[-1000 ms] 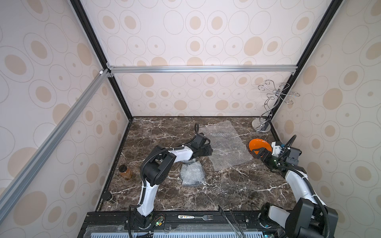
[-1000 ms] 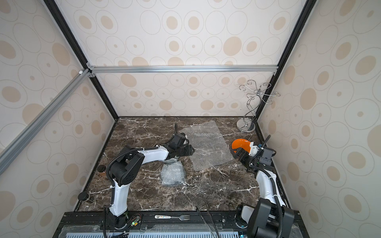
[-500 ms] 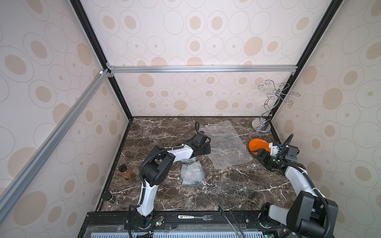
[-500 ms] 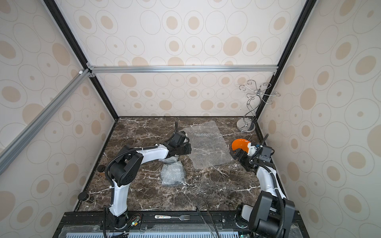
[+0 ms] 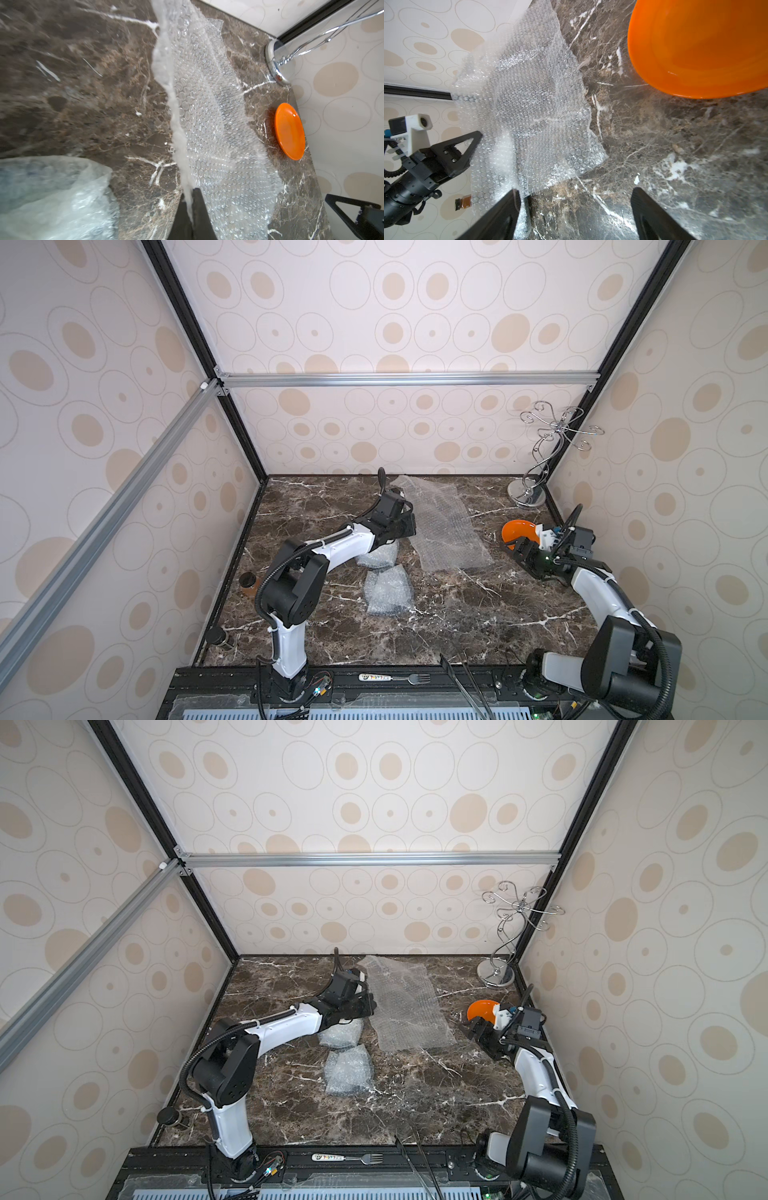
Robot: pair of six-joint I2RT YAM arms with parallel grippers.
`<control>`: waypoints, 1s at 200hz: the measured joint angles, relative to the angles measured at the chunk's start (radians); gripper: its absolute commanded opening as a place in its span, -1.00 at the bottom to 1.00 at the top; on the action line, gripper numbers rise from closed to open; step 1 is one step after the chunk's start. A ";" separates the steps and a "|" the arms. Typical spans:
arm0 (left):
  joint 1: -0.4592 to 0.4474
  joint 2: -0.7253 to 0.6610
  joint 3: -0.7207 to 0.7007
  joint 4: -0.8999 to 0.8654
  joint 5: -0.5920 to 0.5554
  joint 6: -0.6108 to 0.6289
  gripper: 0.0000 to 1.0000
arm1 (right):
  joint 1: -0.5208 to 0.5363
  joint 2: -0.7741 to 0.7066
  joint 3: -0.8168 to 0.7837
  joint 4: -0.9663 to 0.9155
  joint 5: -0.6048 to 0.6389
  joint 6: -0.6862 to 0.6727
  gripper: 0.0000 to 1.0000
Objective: Unpack dinner plates from bubble wrap
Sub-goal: Pick up the bubble wrap from the center of the board, then place the bubble wrap at the center of the board.
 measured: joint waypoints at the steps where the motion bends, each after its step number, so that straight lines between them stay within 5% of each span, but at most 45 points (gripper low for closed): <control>1: 0.001 -0.002 0.000 0.000 0.000 0.000 -1.00 | 0.001 0.001 0.001 0.000 0.000 0.000 0.72; 137: 0.412 -0.207 -0.080 -0.259 0.075 0.206 -1.00 | 0.019 0.064 0.028 -0.009 0.010 0.014 0.68; 200: 0.565 -0.135 0.080 -0.503 0.006 0.362 -1.00 | 0.019 0.088 0.036 -0.018 0.024 0.018 0.67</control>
